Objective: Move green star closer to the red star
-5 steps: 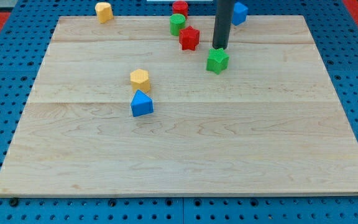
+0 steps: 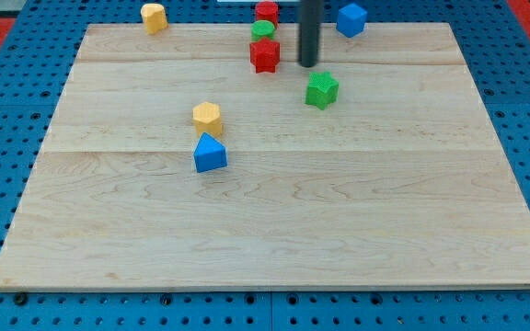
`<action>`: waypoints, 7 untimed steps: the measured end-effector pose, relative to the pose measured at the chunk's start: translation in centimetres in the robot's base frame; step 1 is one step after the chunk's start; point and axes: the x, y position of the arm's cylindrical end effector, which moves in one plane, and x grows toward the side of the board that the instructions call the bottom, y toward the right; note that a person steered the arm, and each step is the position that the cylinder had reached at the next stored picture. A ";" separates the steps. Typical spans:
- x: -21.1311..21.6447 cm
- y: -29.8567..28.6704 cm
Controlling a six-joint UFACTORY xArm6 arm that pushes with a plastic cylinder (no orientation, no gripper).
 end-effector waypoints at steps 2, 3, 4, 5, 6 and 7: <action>8.6 7.2; 9.4 -1.6; 8.9 -6.5; 10.0 -5.2; 7.8 -3.4; 5.5 -2.4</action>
